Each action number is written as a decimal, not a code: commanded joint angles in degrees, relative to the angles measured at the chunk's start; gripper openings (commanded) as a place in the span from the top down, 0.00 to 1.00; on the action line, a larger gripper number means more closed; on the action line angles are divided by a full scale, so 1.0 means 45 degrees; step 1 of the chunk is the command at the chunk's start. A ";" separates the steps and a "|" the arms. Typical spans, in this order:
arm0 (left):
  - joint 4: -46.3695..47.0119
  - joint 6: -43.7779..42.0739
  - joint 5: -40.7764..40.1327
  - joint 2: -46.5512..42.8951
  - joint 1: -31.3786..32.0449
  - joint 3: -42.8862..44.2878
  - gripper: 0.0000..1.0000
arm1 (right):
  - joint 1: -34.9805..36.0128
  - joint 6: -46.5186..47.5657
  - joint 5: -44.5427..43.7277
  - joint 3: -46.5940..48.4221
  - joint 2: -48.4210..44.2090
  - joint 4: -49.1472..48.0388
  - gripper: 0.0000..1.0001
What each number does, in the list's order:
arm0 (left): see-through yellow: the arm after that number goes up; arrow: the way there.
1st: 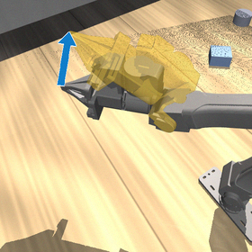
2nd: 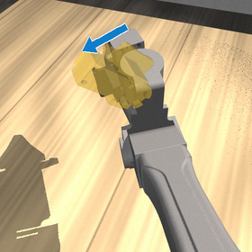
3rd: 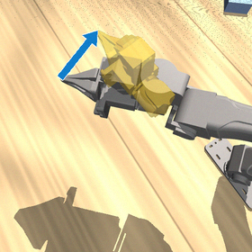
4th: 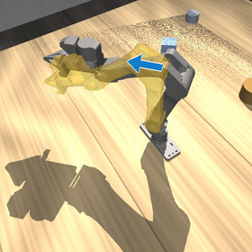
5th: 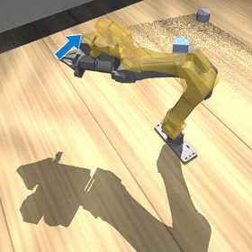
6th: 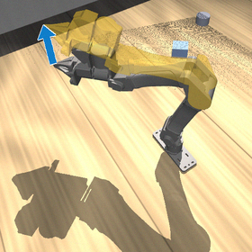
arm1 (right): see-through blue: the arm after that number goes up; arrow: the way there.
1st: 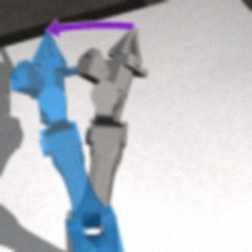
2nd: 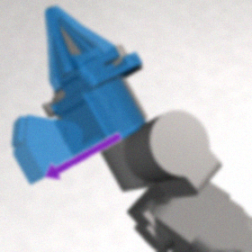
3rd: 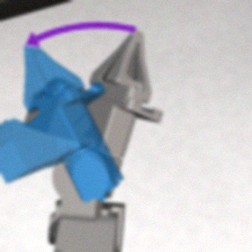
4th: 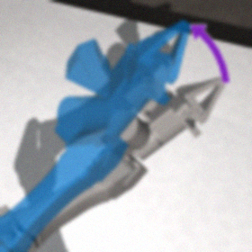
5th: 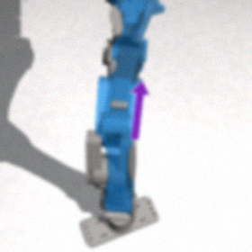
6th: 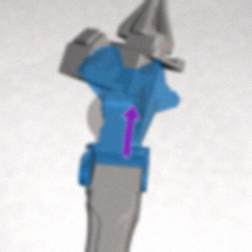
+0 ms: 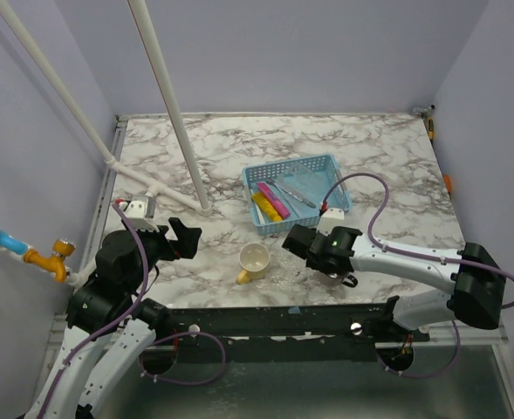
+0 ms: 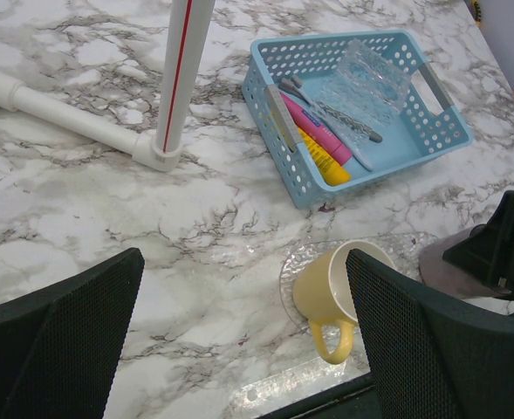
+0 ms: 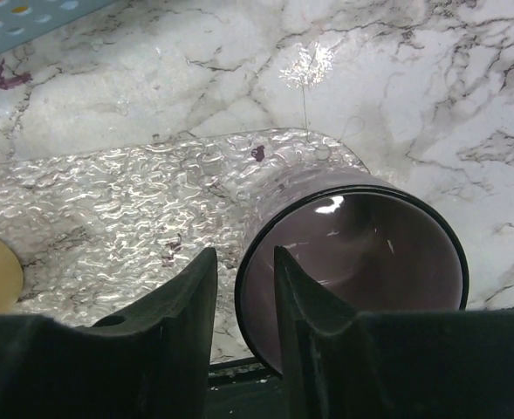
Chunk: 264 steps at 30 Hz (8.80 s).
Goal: Prepare toiletry sets of a toothbrush and toothpaste on the tray
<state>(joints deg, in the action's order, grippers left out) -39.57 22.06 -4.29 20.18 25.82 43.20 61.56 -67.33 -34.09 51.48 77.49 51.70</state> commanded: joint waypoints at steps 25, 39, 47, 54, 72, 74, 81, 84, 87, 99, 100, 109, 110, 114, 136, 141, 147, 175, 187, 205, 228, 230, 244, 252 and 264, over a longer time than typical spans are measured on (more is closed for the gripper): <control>-0.0142 0.0038 -0.0042 -0.0184 -0.0075 -0.0048 0.01 | -0.1665 0.4951 -0.1473 0.6989 0.1962 -0.0900 0.52; -0.0112 0.0024 -0.0003 -0.0110 -0.0075 -0.0049 0.01 | -0.3944 0.4741 -0.0371 0.8883 0.4376 -0.1917 0.50; -0.0113 -0.0001 0.0078 -0.0057 -0.0076 -0.0049 0.01 | -0.4611 0.3979 0.0004 0.9633 0.5596 -0.1978 0.50; -0.0120 -0.0001 0.0077 -0.0092 -0.0075 -0.0049 0.01 | -0.5076 0.3140 0.0269 0.9770 0.6367 -0.2153 0.50; -0.0112 -0.0001 0.0095 -0.0208 -0.0076 -0.0049 0.01 | -0.5398 0.2294 0.0377 1.0337 0.7971 -0.2017 0.51; -0.0117 -0.0001 0.0095 -0.0198 -0.0075 -0.0040 0.01 | -0.5455 0.2303 0.0400 1.0341 0.8074 -0.1980 0.52; -0.0112 -0.0001 0.0071 -0.0140 -0.0075 -0.0048 0.01 | -0.5598 0.2236 0.0562 1.0226 0.8352 -0.1957 0.54; -0.0112 -0.0001 0.0056 -0.0126 -0.0076 -0.0049 0.01 | -0.5650 0.2242 0.0605 1.0151 0.8433 -0.1958 0.55; -0.0112 -0.0001 0.0056 -0.0099 -0.0075 -0.0049 0.01 | -0.5701 0.2273 0.0674 1.0051 0.8496 -0.2026 0.55; -0.0112 -0.0001 0.0036 -0.0095 -0.0075 -0.0049 0.01 | -0.5865 0.2310 0.0862 0.9938 0.8721 -0.2040 0.57; -0.0112 -0.0001 0.0041 -0.0085 -0.0075 -0.0049 0.01 | -0.5886 0.2267 0.0885 0.9928 0.8733 -0.2055 0.57; -0.0112 -0.0001 0.0095 -0.0036 -0.0076 -0.0049 0.01 | -0.5980 0.1644 0.0999 0.9956 0.8726 -0.1962 0.58; -0.0112 -0.0001 0.0085 -0.0048 -0.0081 -0.0049 0.01 | -0.5985 0.1562 0.1074 0.9956 0.8736 -0.1951 0.58; -0.0112 -0.0001 0.0114 -0.0040 -0.0075 -0.0043 0.01 | -0.5985 0.1207 0.1235 0.9923 0.8690 -0.1866 0.58; -0.0093 -0.0001 0.0194 -0.0364 -0.0075 -0.0049 0.01 | -0.5838 0.0650 0.1050 0.8924 0.7268 -0.1912 0.60; -0.0108 -0.0001 0.0173 -0.0363 -0.0075 -0.0049 0.01 | -0.5828 0.0647 0.1147 0.9080 0.7581 -0.1797 0.65; -0.0106 -0.0001 0.0168 -0.0334 -0.0075 -0.0049 0.01 | -0.5829 0.0789 0.1081 0.9190 0.7735 -0.1782 0.67; -0.0112 -0.0001 0.0021 0.0055 -0.0075 -0.0049 0.01 | -0.5812 0.5411 0.1324 0.9639 0.5535 -0.2301 1.00; -0.0132 0.0010 -0.0040 0.0216 -0.0075 -0.0032 0.01 | -0.5233 0.5827 0.1919 0.8721 0.3158 -0.1477 1.00; -0.0171 0.0058 -0.0208 0.0091 -0.0076 -0.0013 0.01 | -0.1767 0.3989 0.1850 0.6452 0.0275 0.0020 1.00; -0.0210 0.0121 -0.0392 0.0014 -0.0075 -0.0024 0.01 | 0.0740 0.0890 0.1652 0.2699 -0.1509 -0.0122 1.00; -0.0210 0.0116 -0.0393 0.0017 -0.0075 -0.0014 0.01 | 0.0857 0.0582 0.1546 0.2471 -0.1562 -0.0271 1.00; -0.0210 0.0116 -0.0364 -0.0037 -0.0075 -0.0030 0.01 | 0.1652 -0.0883 0.0609 0.1341 -0.1416 -0.1216 1.00; -0.0192 0.0116 -0.0305 -0.0019 -0.0075 -0.0030 0.01 | 0.1850 -0.1077 0.0248 0.0485 -0.1352 -0.2117 1.00; -0.0166 0.0097 -0.0256 0.0007 -0.0076 -0.0030 0.01 | 0.1870 -0.1129 -0.0100 -0.0440 -0.1216 -0.3189 1.00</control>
<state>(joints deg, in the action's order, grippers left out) -39.59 22.26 -4.60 20.62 25.82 43.20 69.49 -70.96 -30.76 50.04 71.64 40.47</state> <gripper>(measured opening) 0.987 0.119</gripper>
